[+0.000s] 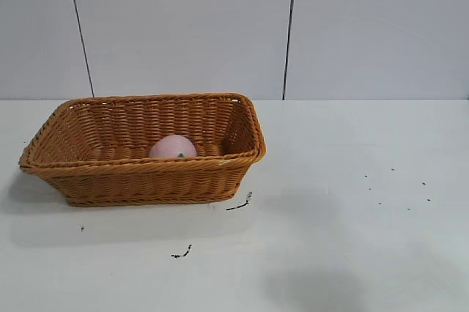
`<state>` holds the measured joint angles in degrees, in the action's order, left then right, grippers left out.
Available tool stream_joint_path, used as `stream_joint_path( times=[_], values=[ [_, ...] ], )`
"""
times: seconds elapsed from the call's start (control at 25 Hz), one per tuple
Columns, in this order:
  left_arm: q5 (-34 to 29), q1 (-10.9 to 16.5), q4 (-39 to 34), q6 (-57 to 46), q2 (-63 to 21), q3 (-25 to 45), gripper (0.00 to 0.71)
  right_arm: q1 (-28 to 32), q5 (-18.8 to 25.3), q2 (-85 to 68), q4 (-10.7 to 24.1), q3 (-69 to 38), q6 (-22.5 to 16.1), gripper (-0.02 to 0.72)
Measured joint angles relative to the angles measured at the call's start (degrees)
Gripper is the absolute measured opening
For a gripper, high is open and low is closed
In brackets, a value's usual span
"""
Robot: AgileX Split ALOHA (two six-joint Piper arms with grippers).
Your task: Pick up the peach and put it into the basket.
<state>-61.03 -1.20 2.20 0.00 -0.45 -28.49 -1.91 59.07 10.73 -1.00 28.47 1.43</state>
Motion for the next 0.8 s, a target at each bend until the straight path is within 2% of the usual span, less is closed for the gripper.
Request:
stream_joint_path(
  times=[0.2,0.8],
  values=[
    [0.00,0.00,0.00,0.00,0.00,0.00,0.693,0.00,-0.16,-10.25,0.00,0.00,0.00,0.695],
    [0.00,0.00,0.00,0.00,0.00,0.00,0.693,0.00,-0.16,-10.95,-0.32,-0.06,0.00,0.695]
  ],
)
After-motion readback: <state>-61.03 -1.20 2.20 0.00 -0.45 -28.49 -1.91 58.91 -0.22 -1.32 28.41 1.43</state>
